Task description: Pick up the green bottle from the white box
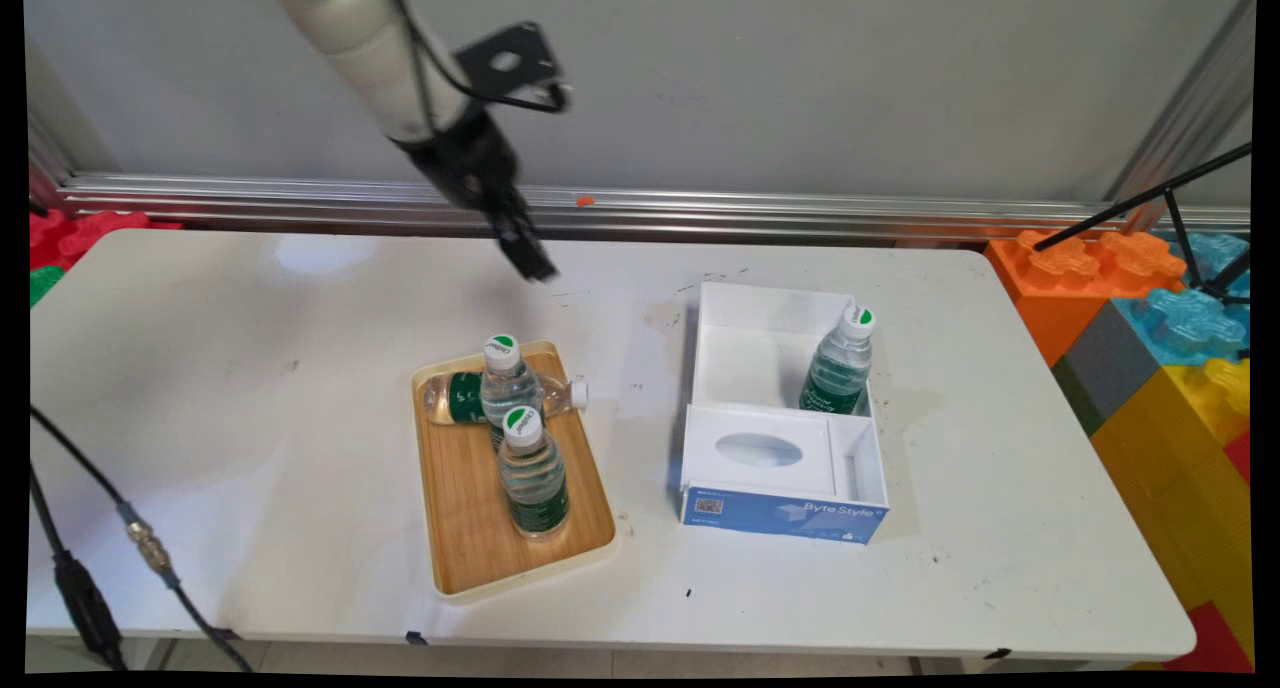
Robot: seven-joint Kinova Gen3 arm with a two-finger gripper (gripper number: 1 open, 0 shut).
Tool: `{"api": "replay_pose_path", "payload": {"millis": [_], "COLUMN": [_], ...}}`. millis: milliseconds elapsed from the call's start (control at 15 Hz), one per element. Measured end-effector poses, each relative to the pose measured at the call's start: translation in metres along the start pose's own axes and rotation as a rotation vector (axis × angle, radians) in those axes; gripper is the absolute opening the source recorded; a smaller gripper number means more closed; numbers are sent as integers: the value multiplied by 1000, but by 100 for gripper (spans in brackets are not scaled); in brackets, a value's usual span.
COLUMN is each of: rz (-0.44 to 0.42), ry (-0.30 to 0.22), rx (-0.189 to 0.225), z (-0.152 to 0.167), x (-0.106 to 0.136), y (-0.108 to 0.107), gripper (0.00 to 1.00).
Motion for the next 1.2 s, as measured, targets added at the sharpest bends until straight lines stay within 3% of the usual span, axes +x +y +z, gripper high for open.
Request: {"api": "replay_pose_path", "payload": {"millis": [533, 933, 1200], "rz": [-63, -76, -76], "ry": [74, 162, 209], "rx": [-122, -164, -164], "z": [25, 69, 105], "x": [84, 133, 151], "y": [106, 146, 156], "gripper": [100, 100, 100]}}
